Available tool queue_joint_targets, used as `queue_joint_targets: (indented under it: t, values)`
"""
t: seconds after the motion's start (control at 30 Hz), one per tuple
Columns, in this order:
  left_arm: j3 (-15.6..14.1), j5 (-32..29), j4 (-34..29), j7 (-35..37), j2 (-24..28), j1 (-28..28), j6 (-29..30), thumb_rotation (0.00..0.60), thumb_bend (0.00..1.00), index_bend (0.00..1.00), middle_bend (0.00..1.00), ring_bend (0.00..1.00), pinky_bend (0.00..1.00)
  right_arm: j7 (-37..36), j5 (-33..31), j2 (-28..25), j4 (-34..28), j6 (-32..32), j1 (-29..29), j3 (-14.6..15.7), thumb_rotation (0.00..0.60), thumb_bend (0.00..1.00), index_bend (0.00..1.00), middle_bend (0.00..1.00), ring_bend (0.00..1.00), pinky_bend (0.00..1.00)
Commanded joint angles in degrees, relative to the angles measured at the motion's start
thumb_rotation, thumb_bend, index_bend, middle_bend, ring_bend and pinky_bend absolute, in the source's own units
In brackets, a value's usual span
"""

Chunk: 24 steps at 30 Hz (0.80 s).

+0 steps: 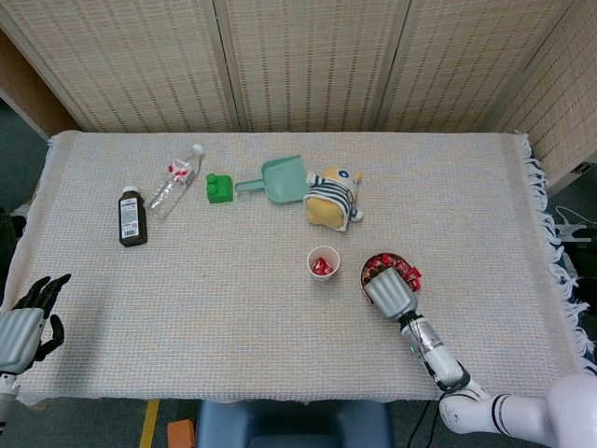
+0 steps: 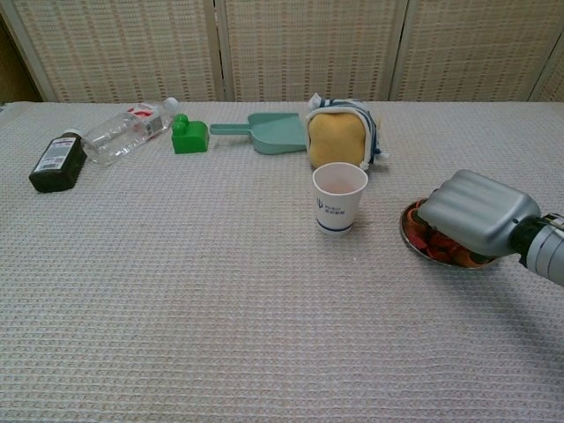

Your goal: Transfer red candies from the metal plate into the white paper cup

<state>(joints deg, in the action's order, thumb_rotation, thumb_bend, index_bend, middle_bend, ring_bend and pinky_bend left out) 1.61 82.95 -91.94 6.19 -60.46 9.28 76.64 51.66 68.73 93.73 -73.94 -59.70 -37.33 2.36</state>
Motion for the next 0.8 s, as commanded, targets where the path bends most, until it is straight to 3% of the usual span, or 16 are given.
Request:
queue_joint_targets:
  t: [0.03, 0.43, 0.8]
  values:
    - [0.01, -0.06, -0.03, -0.09, 0.0, -0.02, 0.03, 0.6, 0.85, 0.01, 0.1, 0.04, 0.23, 0.41, 0.29, 0.46, 0.66, 0.09, 0.15, -0.1, 0.6, 0.26, 0.45, 0.46, 0.43, 0.68]
    - [-0.01, -0.42, -0.26, -0.62, 0.12, -0.03, -0.22, 0.6, 0.99, 0.04, 0.12, 0.04, 0.23, 2.87, 0.36, 1.63, 2.46, 0.5, 0.49, -0.35, 0.6, 0.38, 0.66, 0.59, 0.49, 0.72]
    - [-0.03, -0.44, -0.51, -0.66, 0.29, -0.05, -0.25, 0.6, 1.0, 0.08, 0.13, 0.05, 0.25, 4.12, -0.19, 2.61, 3.6, 0.44, 1.04, -1.26, 0.6, 0.38, 0.86, 0.72, 0.58, 0.77]
